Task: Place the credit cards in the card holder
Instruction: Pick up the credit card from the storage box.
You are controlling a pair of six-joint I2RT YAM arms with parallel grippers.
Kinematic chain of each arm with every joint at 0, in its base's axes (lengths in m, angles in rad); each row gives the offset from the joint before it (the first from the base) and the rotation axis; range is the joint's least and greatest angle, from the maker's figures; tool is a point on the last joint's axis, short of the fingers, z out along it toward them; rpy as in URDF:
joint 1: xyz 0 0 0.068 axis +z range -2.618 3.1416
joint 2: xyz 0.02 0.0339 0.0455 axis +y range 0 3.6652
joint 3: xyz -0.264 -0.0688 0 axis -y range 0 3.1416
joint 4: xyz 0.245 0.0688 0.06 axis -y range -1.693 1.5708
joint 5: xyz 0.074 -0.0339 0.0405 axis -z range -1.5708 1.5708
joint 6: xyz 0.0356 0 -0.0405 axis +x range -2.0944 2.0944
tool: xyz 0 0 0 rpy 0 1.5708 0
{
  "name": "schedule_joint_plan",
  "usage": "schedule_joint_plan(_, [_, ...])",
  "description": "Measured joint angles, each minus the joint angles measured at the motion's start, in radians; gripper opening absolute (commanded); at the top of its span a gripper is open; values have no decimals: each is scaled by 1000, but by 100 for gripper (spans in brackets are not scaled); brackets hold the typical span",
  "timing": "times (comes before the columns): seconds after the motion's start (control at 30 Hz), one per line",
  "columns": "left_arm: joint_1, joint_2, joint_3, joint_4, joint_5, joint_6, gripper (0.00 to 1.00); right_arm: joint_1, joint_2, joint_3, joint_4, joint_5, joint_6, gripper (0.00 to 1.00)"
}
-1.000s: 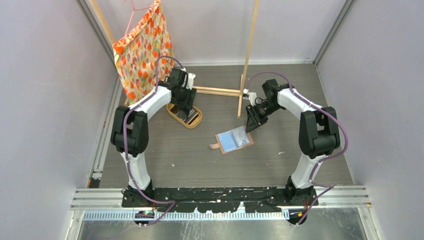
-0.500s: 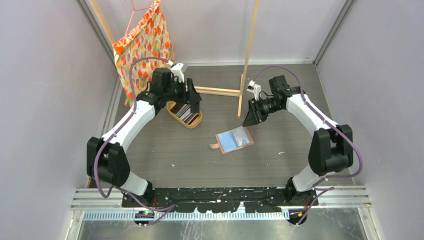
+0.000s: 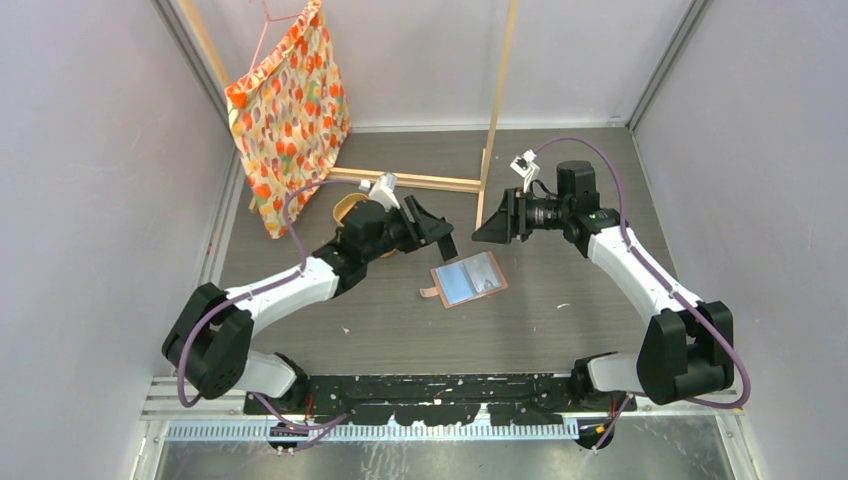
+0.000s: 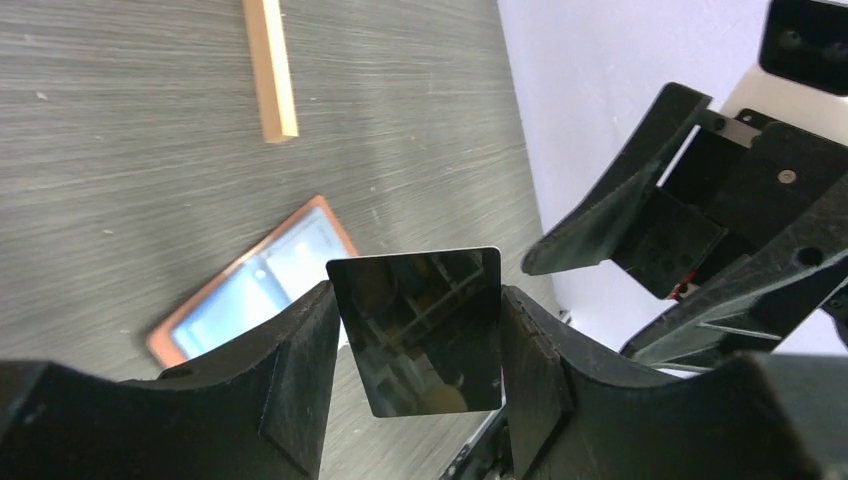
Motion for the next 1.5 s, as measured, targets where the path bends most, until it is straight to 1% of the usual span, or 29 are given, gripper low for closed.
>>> schedule_joint_plan(0.07, [-65, 1, 5, 14, -86, -27, 16, 1, 4, 0, 23, 6, 32, 65])
schedule_joint_plan(0.17, [-127, 21, 29, 22, -181, -67, 15, 7, 5, 0, 23, 31, 35, 64])
schedule_joint_plan(0.43, [-186, 97, 73, 10, -332, -142, 14, 51, 50, 23, -59, 112, -23, 58])
schedule_joint_plan(0.5, [-193, 101, 80, -3, -360, -155, 14, 71, 61, 30, -79, 127, -42, 54])
schedule_joint_plan(0.6, [-200, 102, 86, -5, -385, -161, 14, 102, 77, 40, -102, 157, -64, 45])
schedule_joint_plan(0.67, [-203, 102, 86, -6, -393, -164, 14, 116, 90, 47, -116, 175, -75, 33])
schedule_joint_plan(0.7, [-205, 102, 86, -6, -396, -164, 15, 121, 98, 51, -122, 182, -79, 25])
schedule_joint_plan(0.77, [-208, 102, 86, -6, -397, -167, 17, 123, 107, 56, -129, 197, -87, 13])
schedule_joint_plan(0.83, [-211, 102, 86, -6, -397, -177, 24, 123, 109, 58, -135, 206, -92, 3])
schedule_joint_plan(0.87, [-211, 102, 86, -6, -397, -180, 31, 123, 108, 59, -136, 204, -97, 1])
schedule_joint_plan(0.9, [-211, 102, 86, -6, -396, -182, 39, 124, 108, 61, -136, 204, -101, 1])
schedule_joint_plan(1.0, [-210, 102, 78, 3, -395, -186, 66, 130, 108, 66, -144, 204, -110, 1])
schedule_joint_plan(1.13, [-210, 67, 43, 13, -388, -153, 96, 121, 109, 72, -169, 179, -139, 1])
schedule_joint_plan(1.17, [-209, 46, 29, 11, -388, -138, 99, 114, 109, 72, -175, 164, -148, 1])
schedule_joint_plan(1.27, [-197, -63, -38, 17, -380, -71, 100, 80, 110, 72, -192, 87, -169, 1])
schedule_joint_plan(1.33, [-179, -160, -111, 74, -338, -16, 100, 55, 112, 72, -192, 29, -171, 1])
schedule_joint_plan(1.37, [-169, -184, -134, 100, -316, -2, 100, 47, 113, 72, -187, 6, -168, 1])
schedule_joint_plan(1.43, [-125, -221, -215, 241, -217, 14, 98, 27, 113, 68, -153, -55, -136, 1])
schedule_joint_plan(1.5, [-93, -197, -284, 391, -128, 10, 94, 14, 113, 54, -85, -113, -77, 1])
